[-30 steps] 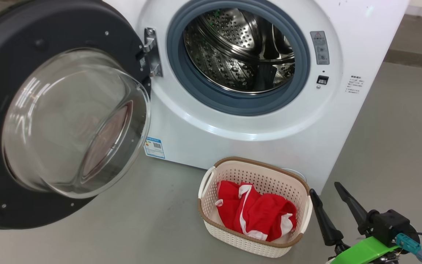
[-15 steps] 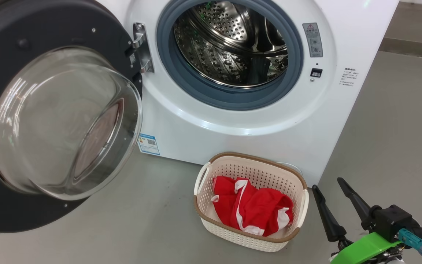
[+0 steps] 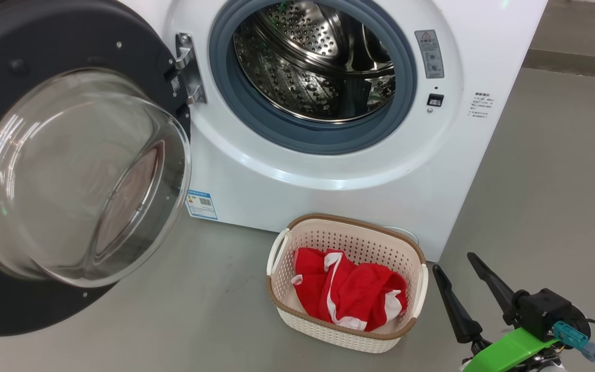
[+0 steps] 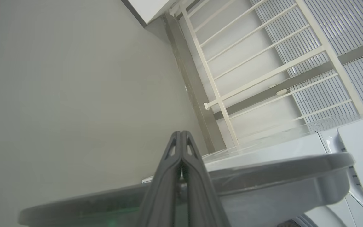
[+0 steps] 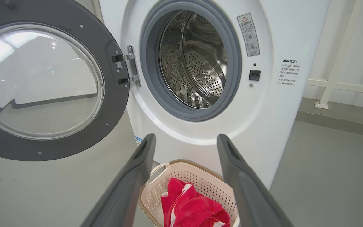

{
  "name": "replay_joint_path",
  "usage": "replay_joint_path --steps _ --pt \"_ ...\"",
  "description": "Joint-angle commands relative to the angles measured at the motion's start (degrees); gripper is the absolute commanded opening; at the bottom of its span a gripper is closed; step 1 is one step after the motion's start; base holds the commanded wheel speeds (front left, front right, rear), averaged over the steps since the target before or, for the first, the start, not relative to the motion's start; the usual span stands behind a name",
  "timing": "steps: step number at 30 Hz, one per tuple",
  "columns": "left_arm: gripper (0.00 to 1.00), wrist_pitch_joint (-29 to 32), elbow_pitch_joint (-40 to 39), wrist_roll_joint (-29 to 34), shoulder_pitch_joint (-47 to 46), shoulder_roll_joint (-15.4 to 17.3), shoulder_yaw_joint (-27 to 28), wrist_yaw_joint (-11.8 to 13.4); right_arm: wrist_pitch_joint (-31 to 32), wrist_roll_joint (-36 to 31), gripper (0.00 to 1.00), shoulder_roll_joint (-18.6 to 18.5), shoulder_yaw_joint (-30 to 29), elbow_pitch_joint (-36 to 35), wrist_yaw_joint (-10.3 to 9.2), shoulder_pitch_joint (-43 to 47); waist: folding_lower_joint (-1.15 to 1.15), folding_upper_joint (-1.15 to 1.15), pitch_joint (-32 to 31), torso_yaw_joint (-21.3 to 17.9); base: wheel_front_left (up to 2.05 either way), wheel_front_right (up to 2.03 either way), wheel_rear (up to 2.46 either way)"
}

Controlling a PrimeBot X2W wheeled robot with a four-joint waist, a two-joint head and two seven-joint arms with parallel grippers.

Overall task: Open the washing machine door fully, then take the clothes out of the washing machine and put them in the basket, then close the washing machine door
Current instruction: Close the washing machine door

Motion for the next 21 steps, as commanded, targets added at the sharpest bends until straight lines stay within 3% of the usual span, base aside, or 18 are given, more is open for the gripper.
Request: replay_joint_path --steps 1,8,21 --pt "0.0 1.2 -0.9 -0.3 -1.3 3.4 0.5 -0.9 -0.4 0.3 1.0 -0.9 1.4 -1.3 0.28 -2.1 0.0 0.0 0.0 -0.1 0.0 0.0 0.0" --pt "0.0 7.8 -0.2 -2.1 0.2 3.7 0.1 -4.3 -0.4 0.4 1.0 -0.8 1.9 -1.1 0.28 -1.7 0.0 0.0 -0.1 -0.3 0.0 0.0 0.0" --pt "0.0 16.1 -5.8 -5.7 4.9 1.7 0.6 -7.7 -0.4 0.3 1.0 -0.3 1.4 -1.1 0.28 -1.3 0.0 0.0 0.0 0.5 0.0 0.0 0.0"
